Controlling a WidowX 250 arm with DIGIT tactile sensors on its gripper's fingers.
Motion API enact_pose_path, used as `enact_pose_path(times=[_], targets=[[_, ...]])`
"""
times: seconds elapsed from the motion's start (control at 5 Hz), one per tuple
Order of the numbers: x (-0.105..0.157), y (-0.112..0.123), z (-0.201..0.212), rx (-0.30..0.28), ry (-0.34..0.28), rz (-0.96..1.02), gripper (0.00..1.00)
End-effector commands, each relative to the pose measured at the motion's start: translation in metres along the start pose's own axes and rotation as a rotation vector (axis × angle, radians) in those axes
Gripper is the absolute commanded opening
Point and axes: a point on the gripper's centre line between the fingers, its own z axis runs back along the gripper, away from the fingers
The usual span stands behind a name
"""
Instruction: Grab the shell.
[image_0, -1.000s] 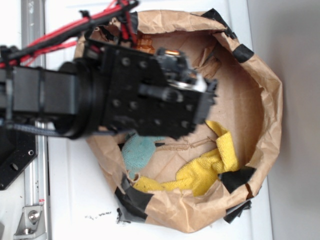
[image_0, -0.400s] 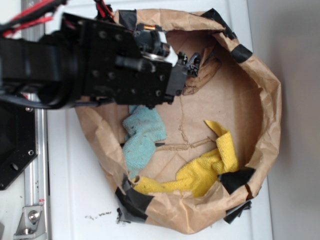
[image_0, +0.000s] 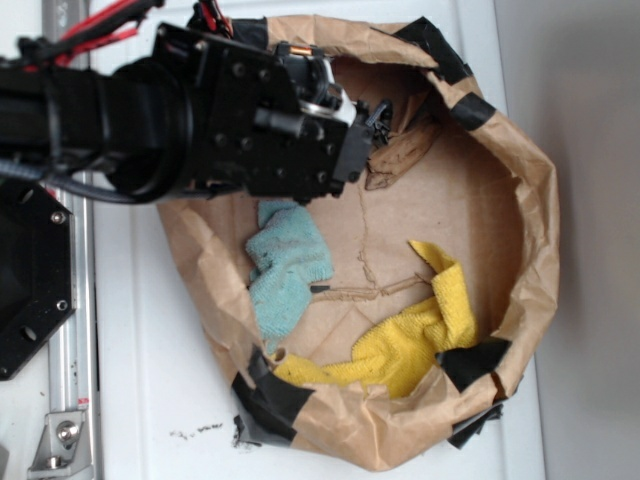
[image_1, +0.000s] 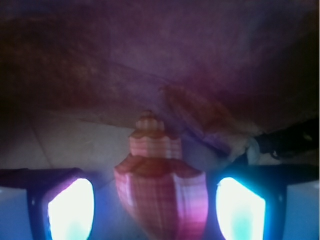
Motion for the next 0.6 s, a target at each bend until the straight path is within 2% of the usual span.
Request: enact_pose_path(times=[0.0, 0.4], targets=[[0.0263, 0.0233, -0.0152, -0.024, 0.022, 0.054, 0.00], [0.0241, 0.0208, -0.0064, -0.032, 0.047, 0.069, 0.00]])
